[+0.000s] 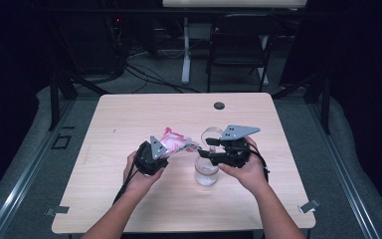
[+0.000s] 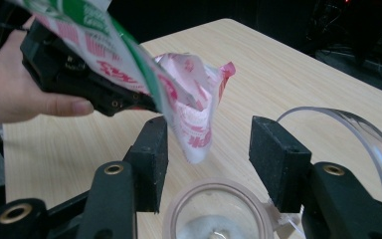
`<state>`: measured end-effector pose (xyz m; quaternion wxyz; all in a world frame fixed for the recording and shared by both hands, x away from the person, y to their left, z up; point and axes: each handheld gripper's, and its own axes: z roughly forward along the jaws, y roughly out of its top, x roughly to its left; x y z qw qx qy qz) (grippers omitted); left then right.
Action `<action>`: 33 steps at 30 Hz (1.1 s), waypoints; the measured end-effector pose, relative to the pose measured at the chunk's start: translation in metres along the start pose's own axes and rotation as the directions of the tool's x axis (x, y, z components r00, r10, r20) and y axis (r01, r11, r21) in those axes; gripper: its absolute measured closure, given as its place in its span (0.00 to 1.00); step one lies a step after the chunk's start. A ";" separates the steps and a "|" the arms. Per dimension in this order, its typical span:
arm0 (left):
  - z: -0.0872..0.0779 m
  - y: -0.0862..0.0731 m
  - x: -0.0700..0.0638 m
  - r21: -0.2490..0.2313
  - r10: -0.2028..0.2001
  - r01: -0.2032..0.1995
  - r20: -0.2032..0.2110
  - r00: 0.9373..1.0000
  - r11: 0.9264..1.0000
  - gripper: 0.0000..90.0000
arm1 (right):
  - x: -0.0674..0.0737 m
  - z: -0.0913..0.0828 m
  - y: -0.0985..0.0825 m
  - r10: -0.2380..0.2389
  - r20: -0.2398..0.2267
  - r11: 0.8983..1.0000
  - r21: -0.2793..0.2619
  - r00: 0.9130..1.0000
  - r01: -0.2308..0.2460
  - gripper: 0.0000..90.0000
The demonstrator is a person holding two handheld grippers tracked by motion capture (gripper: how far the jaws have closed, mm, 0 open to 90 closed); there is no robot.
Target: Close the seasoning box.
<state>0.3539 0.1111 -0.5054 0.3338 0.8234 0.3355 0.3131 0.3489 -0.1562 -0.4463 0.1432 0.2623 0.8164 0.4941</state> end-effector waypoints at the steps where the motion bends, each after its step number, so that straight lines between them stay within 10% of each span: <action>1: 0.000 0.000 0.000 0.000 0.000 0.000 0.000 1.000 1.000 0.65 | 0.000 0.000 0.000 0.000 0.000 1.000 0.000 1.000 0.000 0.55; 15: 0.001 0.008 -0.012 0.025 0.106 -0.105 -0.061 0.993 0.994 0.65 | 0.012 -0.013 0.001 -0.061 0.022 0.998 -0.021 0.998 0.061 0.59; 33: 0.004 0.014 -0.020 0.008 0.238 -0.240 -0.155 0.959 0.971 0.65 | 0.021 -0.011 0.002 -0.121 0.001 0.992 -0.014 0.993 0.121 0.63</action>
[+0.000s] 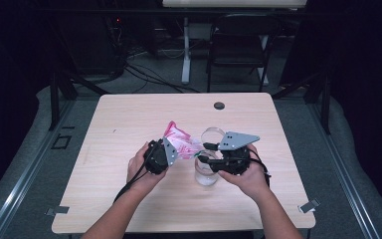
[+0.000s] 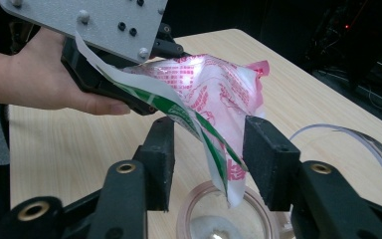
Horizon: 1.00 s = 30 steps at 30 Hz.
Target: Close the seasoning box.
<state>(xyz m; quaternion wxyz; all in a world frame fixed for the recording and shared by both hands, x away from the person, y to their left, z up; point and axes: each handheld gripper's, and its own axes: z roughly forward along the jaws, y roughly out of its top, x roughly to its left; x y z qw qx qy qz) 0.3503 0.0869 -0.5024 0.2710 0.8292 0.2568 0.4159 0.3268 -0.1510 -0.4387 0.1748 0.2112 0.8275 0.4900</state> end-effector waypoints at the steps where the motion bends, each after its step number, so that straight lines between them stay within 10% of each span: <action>1: 0.000 0.000 0.000 -0.001 0.004 -0.004 -0.004 1.000 1.000 0.65 | 0.000 0.000 0.000 -0.001 0.000 1.000 0.000 1.000 0.001 0.63; 30: 0.001 0.007 -0.004 -0.038 0.087 -0.090 -0.095 0.992 0.995 0.65 | 0.003 -0.002 -0.003 -0.022 -0.018 1.000 -0.005 1.000 0.022 0.92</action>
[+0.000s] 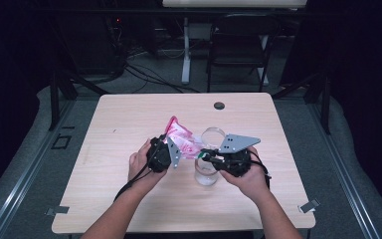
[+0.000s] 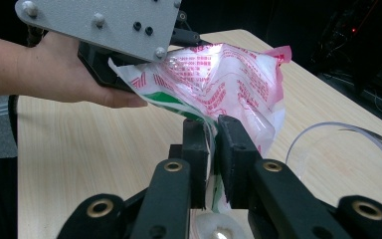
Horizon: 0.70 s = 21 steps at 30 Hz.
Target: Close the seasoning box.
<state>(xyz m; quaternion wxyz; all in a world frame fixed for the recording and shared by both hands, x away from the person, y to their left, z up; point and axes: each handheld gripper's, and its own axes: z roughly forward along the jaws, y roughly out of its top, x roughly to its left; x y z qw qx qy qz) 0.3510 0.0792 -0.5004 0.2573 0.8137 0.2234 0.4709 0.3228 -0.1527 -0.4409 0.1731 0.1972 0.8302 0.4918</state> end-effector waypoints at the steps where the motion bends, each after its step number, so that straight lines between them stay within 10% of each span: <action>1: 0.000 0.000 0.000 0.004 0.002 -0.002 0.002 1.000 1.000 0.65 | 0.000 0.000 0.000 0.002 -0.001 1.000 0.002 1.000 -0.002 0.93; 21: -0.001 0.004 -0.004 -0.018 0.079 -0.080 -0.043 0.996 0.997 0.65 | -0.006 -0.002 -0.002 0.107 -0.029 0.994 0.032 0.994 -0.106 1.00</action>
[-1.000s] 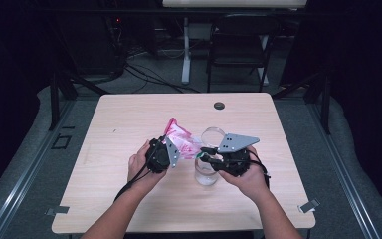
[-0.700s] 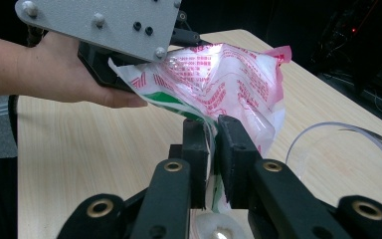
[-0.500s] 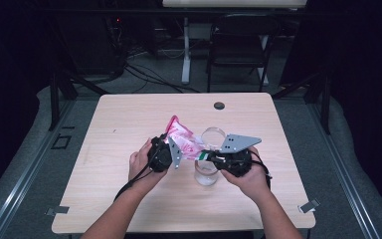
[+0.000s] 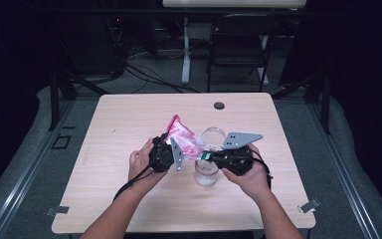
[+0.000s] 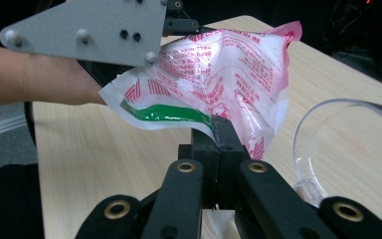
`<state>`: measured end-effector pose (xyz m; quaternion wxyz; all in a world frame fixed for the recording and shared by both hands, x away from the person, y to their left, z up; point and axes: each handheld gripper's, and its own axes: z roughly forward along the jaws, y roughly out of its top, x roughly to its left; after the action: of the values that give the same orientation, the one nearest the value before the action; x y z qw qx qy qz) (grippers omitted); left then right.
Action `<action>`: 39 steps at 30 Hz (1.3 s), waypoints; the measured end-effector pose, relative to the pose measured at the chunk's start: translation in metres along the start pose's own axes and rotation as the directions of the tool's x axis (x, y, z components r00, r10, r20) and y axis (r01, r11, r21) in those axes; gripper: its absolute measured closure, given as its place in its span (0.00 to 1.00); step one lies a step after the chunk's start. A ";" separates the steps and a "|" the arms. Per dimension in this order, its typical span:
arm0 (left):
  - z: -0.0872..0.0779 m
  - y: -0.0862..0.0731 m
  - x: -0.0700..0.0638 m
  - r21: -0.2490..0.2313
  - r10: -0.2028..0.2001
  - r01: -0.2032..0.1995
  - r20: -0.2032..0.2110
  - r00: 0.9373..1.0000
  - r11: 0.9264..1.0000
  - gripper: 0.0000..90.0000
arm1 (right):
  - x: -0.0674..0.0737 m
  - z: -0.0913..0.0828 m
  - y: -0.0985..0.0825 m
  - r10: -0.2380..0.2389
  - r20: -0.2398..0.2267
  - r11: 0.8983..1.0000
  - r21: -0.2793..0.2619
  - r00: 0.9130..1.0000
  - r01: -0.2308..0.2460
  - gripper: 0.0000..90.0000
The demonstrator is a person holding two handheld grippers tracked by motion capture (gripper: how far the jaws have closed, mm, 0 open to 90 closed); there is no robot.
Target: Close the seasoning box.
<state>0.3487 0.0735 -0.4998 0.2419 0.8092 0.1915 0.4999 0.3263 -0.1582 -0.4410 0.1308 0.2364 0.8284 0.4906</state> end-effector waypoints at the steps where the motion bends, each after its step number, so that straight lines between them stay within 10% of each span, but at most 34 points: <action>1: 0.000 0.000 0.000 0.000 0.001 -0.001 -0.002 1.000 1.000 0.65 | -0.001 0.000 0.000 0.018 -0.008 1.000 -0.001 1.000 -0.018 1.00; 10: 0.000 0.002 -0.002 0.007 0.057 -0.056 -0.021 0.998 0.998 0.65 | -0.008 0.001 -0.003 0.089 -0.030 0.996 0.004 0.996 -0.089 1.00; 39: -0.005 0.009 -0.001 0.038 0.179 -0.176 -0.092 0.980 0.984 0.65 | -0.011 0.001 -0.007 0.083 -0.016 0.996 0.020 0.996 -0.083 1.00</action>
<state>0.3446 0.0664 -0.4930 0.1750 0.8018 0.1374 0.5546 0.3339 -0.1658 -0.4475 0.1012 0.2678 0.8237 0.4894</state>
